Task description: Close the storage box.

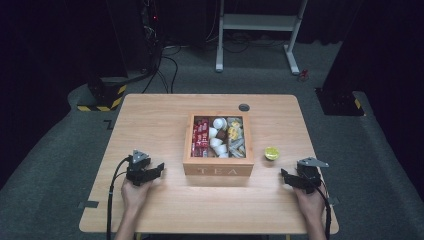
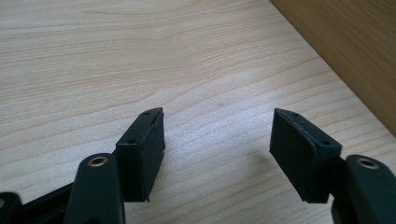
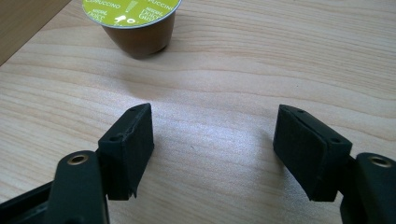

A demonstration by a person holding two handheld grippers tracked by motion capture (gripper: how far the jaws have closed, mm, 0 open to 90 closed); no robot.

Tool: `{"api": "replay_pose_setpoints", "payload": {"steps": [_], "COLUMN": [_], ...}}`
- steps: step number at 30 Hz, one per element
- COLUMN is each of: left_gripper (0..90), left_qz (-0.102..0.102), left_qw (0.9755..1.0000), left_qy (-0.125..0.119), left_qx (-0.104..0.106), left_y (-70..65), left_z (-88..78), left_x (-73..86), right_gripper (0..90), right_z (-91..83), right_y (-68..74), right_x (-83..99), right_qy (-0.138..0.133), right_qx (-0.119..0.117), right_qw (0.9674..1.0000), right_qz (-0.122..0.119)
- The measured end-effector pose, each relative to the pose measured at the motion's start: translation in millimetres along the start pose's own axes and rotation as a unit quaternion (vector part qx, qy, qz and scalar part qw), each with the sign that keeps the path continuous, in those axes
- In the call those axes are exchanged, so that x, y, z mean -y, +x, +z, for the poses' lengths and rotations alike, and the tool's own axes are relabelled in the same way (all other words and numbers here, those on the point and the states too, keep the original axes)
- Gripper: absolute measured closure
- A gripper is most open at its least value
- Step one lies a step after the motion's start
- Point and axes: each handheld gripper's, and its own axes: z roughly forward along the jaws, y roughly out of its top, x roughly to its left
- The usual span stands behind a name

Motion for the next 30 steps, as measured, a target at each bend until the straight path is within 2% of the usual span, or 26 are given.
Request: {"api": "replay_pose_setpoints", "payload": {"steps": [4, 8, 30], "left_gripper": [35.4, 31.9, 29.3], "left_qz": [0.006, 0.030, 0.034], "left_qw": [1.0000, 0.9993, 0.9992], "left_qy": [0.003, 0.012, 0.014], "left_qx": [-0.006, -0.021, -0.017], "left_y": [-1.8, -8.6, -8.2], "left_z": [0.8, 2.9, 3.1], "left_x": [-0.4, -1.0, -1.4], "right_gripper": [28.8, 28.8, 28.8], "right_z": [0.0, 0.0, 0.0], "right_y": [-0.1, -0.1, -0.1], "right_x": [0.0, 0.0, 0.0], "right_qy": [0.000, 0.000, 0.000], "right_qx": [0.000, 0.000, 0.000], "right_qw": [1.0000, 1.0000, 1.0000], "right_qz": [-0.001, -0.001, -0.001]}}
